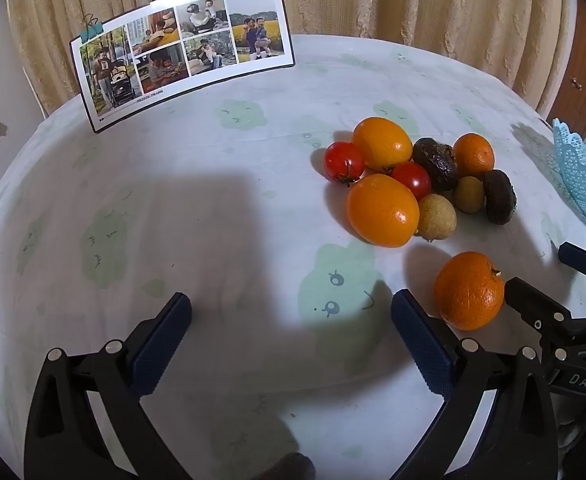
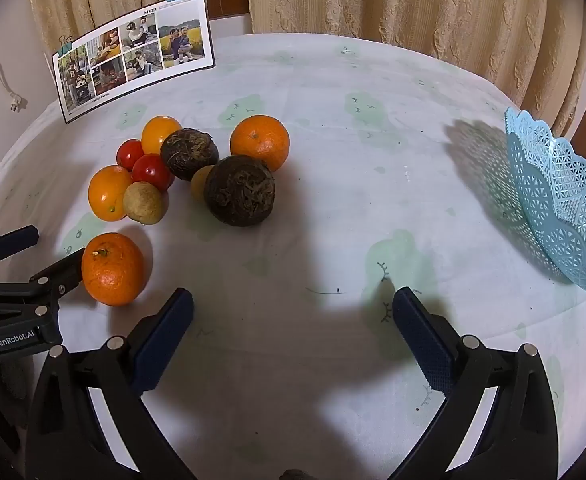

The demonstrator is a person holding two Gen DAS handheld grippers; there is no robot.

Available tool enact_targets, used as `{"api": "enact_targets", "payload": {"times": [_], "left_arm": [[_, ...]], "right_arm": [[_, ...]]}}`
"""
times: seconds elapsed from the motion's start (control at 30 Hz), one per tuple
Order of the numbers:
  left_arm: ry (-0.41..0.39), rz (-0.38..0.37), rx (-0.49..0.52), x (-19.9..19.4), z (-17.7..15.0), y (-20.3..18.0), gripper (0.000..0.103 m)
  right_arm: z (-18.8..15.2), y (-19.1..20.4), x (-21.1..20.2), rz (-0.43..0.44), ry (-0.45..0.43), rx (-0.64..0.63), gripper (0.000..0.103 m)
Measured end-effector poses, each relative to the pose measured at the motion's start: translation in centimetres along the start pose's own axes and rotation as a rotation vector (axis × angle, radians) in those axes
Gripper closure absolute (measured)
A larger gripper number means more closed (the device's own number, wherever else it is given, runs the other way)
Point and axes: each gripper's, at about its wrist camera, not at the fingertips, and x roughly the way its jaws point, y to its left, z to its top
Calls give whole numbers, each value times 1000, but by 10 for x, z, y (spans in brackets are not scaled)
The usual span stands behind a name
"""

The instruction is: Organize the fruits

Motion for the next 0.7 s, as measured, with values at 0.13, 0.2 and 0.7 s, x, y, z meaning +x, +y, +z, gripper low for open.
{"api": "enact_targets", "payload": {"times": [0.13, 0.2, 0.7], "left_arm": [[-1, 0, 4, 0, 1, 2, 5], [-3, 4, 6, 0, -1, 4, 5], [-1, 8, 19, 0, -1, 0, 5]], "right_arm": [[1, 0, 1, 0, -1, 0, 2], [0, 0, 1, 1, -3, 1, 2], [1, 0, 0, 2, 3, 0, 2]]}}
